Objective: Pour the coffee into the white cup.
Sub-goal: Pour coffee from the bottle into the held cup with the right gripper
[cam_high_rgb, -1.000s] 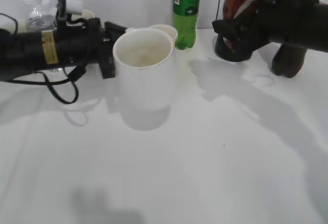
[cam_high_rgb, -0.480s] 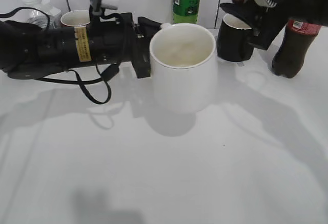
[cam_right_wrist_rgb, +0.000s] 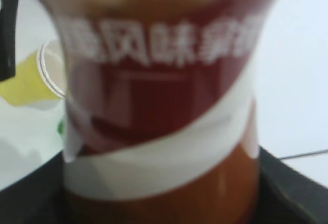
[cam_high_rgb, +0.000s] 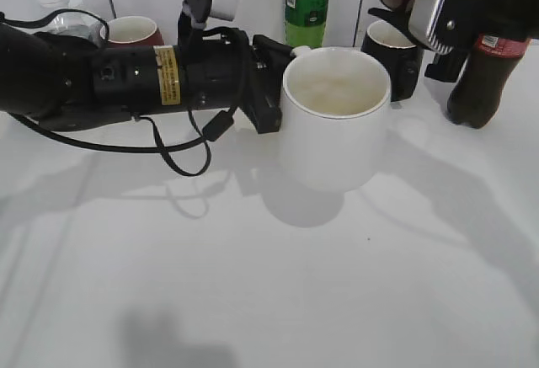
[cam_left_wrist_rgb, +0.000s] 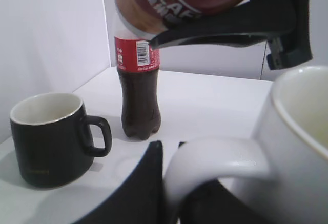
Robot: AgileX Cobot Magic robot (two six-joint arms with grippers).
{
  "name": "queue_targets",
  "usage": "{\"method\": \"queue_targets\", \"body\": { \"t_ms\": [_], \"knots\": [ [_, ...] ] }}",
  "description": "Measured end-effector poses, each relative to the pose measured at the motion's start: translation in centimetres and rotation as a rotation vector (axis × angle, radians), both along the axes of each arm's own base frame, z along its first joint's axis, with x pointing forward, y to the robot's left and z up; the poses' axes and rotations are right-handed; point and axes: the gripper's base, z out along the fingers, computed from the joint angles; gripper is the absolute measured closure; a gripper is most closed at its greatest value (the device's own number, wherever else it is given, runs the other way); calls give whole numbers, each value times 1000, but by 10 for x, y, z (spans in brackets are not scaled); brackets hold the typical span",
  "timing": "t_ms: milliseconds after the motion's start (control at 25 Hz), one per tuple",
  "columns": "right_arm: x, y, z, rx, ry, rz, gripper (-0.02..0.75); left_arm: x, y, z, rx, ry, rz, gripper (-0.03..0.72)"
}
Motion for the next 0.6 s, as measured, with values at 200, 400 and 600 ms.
{"method": "queue_targets", "body": {
  "t_ms": [200,400,600],
  "knots": [
    [0,0,0,-76,-68,17,210,0,0,-1,2,14,2,637],
    [1,-2,-2,-171,-117,11,210,-1,0,-1,8,24,-7,637],
    [2,-4,-4,-240,-145,4,210,-4,-1,-4,38,27,-42,637]
  ]
}}
